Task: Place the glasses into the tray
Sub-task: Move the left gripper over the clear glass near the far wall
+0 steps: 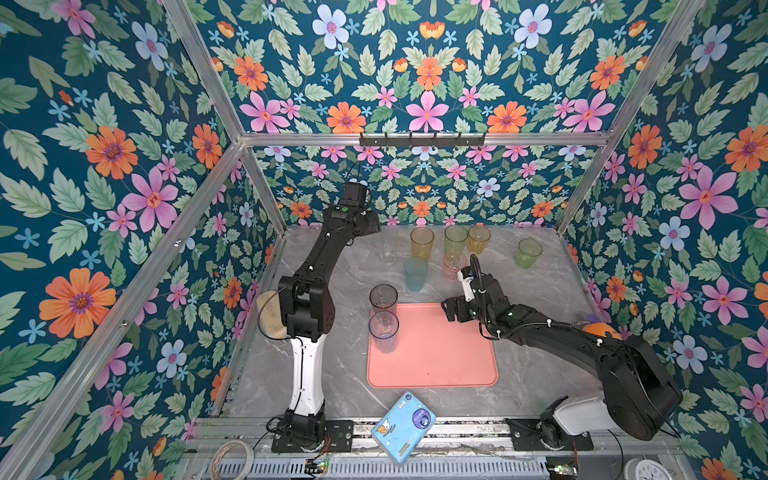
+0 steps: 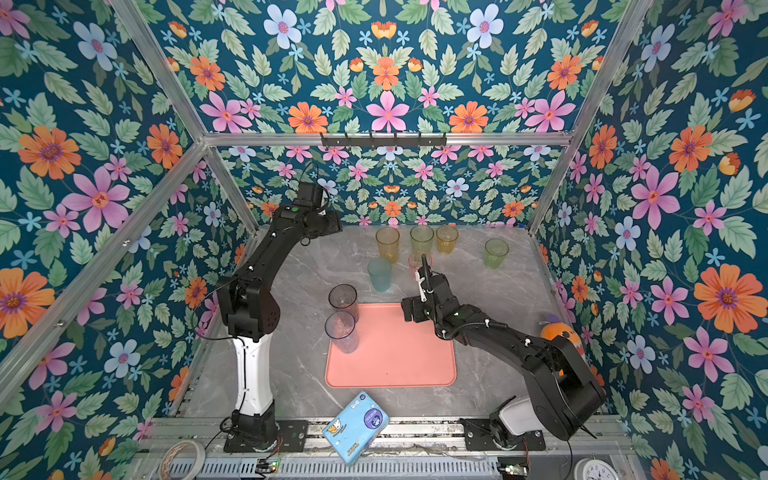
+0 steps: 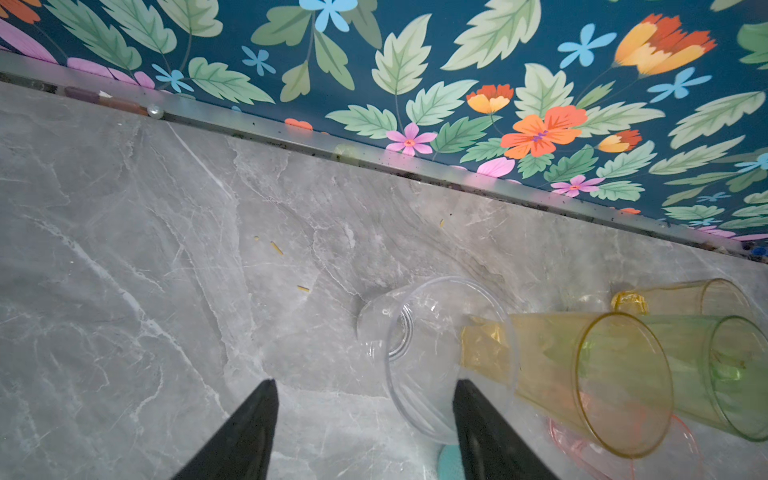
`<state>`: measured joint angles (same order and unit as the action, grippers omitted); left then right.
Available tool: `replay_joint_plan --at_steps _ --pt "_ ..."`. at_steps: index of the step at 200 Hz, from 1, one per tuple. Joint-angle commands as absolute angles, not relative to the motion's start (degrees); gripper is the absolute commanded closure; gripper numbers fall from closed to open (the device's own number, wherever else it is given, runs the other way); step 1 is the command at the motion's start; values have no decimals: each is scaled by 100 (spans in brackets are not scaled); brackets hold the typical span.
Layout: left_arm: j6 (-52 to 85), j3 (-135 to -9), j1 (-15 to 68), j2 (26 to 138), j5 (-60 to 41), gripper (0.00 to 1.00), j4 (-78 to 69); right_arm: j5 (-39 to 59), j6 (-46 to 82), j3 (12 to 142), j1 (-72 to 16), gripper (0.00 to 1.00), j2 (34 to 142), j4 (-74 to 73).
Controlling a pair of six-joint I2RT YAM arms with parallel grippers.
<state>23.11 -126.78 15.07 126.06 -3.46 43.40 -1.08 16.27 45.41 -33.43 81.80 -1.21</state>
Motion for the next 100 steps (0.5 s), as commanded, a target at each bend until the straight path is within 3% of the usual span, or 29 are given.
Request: replay_joint_plan --at_steps 1,65,100 --pt "2371 -12797 1510 12729 -469 32 4322 -176 1556 4580 -3342 5 8217 -130" --pt "2442 -13025 1517 13100 -606 39 4320 -193 1555 4628 -3344 5 8270 -96" --pt "2470 -13063 1520 13211 -731 53 4284 -181 1556 4640 -3349 5 8274 -97"
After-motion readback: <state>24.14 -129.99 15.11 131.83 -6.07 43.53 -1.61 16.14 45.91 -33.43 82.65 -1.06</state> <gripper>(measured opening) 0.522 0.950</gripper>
